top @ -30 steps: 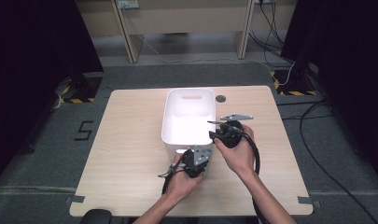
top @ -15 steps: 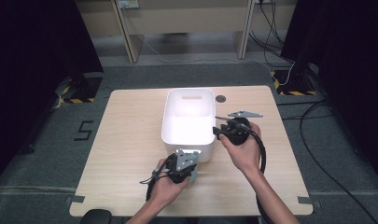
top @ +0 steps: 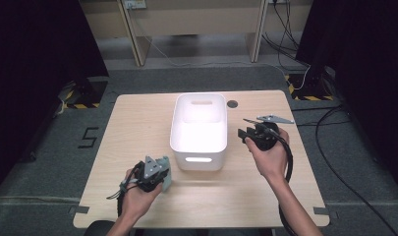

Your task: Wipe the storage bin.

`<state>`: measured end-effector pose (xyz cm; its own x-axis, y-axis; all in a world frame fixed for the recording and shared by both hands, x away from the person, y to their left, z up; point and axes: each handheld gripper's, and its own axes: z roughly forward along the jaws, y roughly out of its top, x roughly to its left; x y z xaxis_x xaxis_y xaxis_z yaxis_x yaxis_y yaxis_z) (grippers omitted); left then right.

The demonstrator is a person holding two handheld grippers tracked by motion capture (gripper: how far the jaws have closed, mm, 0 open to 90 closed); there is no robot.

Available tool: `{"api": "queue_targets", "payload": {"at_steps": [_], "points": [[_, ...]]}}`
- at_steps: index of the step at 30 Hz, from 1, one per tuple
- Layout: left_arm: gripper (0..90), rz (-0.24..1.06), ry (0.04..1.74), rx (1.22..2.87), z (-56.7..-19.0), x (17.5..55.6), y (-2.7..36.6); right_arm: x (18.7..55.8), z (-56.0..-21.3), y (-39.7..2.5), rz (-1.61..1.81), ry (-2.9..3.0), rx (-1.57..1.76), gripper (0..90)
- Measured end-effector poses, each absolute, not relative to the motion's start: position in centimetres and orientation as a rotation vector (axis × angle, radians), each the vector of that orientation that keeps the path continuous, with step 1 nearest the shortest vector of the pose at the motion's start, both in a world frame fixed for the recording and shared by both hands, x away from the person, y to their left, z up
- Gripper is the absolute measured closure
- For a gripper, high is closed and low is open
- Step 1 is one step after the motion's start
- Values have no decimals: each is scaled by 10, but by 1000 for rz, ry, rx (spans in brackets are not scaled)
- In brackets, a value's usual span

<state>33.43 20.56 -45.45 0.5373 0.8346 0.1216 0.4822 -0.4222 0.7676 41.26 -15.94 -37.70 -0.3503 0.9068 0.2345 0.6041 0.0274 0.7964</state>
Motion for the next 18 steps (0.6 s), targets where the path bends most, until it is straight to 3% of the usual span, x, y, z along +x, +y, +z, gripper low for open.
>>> {"api": "queue_targets", "payload": {"at_steps": [5,18], "points": [[806,715,1149,2099,-461,356,225,414,-386,-167,1213,1969,1573,620],[766,675,1322,2128,-480,405,248,413,-401,-183,1161,1982,1626,612]]}}
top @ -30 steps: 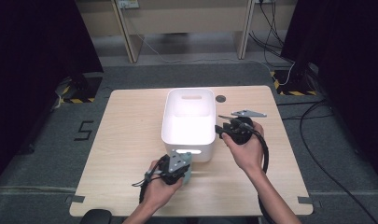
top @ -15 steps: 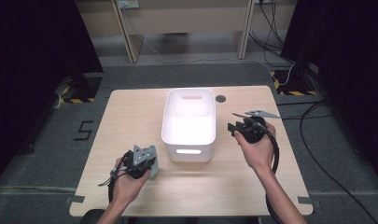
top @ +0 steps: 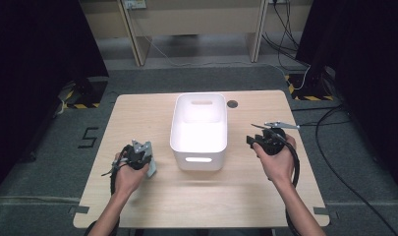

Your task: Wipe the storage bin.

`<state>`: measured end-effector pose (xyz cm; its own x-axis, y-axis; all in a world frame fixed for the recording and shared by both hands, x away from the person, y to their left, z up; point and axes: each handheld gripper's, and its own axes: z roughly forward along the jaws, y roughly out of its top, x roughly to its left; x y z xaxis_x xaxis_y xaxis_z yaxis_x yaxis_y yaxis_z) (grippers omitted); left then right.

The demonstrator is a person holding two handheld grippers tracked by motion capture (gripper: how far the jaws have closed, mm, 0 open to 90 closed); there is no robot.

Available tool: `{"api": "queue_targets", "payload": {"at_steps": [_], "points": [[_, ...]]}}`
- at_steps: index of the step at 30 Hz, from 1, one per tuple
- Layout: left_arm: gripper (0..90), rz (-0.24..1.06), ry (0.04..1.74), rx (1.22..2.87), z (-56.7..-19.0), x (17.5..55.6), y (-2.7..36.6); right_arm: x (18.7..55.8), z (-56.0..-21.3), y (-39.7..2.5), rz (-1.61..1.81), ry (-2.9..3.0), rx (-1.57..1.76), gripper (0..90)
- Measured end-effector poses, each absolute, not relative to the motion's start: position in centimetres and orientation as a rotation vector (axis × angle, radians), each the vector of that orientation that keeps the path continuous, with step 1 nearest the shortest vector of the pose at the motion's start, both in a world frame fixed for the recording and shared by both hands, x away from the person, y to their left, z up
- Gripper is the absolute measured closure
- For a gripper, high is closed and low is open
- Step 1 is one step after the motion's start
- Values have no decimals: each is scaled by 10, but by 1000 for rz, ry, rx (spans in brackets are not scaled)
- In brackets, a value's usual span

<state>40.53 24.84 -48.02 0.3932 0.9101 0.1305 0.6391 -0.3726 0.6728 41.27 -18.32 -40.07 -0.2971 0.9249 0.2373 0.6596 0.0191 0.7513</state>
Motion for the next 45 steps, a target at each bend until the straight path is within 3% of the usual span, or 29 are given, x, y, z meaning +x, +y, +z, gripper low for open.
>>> {"api": "queue_targets", "payload": {"at_steps": [11,17,30,45], "points": [[488,684,1401,2039,-487,413,249,413,-402,-185,1154,1987,1631,599],[401,674,1372,2000,-475,406,253,413,-403,-187,1153,1982,1629,594],[361,675,1307,1942,-449,381,268,410,-406,-192,1139,1978,1633,581],[380,677,1399,1884,-490,355,311,391,-425,-226,1065,1949,1688,579]]}}
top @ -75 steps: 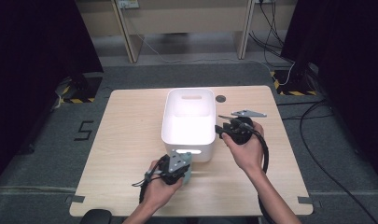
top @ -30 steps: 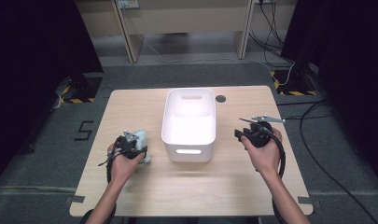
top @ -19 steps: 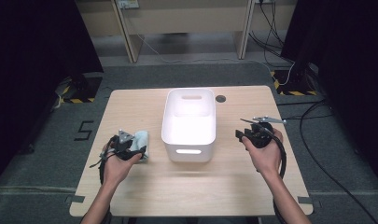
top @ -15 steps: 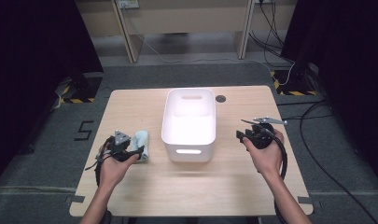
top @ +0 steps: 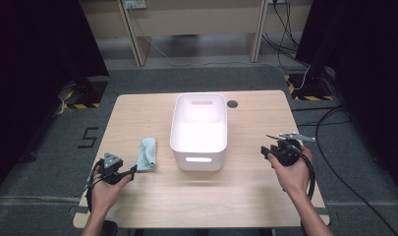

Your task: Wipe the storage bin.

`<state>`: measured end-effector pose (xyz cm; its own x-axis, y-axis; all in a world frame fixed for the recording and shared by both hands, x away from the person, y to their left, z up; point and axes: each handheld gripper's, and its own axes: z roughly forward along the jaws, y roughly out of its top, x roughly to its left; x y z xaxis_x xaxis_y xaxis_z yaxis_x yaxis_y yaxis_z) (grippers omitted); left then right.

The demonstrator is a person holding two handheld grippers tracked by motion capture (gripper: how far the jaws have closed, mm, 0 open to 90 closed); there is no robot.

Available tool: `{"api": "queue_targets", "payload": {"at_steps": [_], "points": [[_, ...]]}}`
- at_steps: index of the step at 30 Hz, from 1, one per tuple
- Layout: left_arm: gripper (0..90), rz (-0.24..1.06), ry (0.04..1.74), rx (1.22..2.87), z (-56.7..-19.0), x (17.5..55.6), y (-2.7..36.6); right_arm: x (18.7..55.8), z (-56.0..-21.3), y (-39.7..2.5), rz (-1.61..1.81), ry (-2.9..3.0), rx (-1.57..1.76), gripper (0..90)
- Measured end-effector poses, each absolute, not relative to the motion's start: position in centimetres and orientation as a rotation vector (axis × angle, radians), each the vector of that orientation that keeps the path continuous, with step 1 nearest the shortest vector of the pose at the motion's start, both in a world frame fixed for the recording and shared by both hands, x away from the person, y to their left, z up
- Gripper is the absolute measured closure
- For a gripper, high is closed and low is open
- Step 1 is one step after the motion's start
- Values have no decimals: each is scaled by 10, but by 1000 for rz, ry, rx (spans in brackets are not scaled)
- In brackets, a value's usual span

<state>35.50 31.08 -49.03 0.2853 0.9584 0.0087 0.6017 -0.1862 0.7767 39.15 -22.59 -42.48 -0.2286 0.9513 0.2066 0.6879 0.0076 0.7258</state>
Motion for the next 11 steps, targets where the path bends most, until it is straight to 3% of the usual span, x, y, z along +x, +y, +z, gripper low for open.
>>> {"api": "queue_targets", "payload": {"at_steps": [11], "points": [[381,688,1370,1851,-504,352,302,391,-434,-228,1055,1956,1716,572]]}}
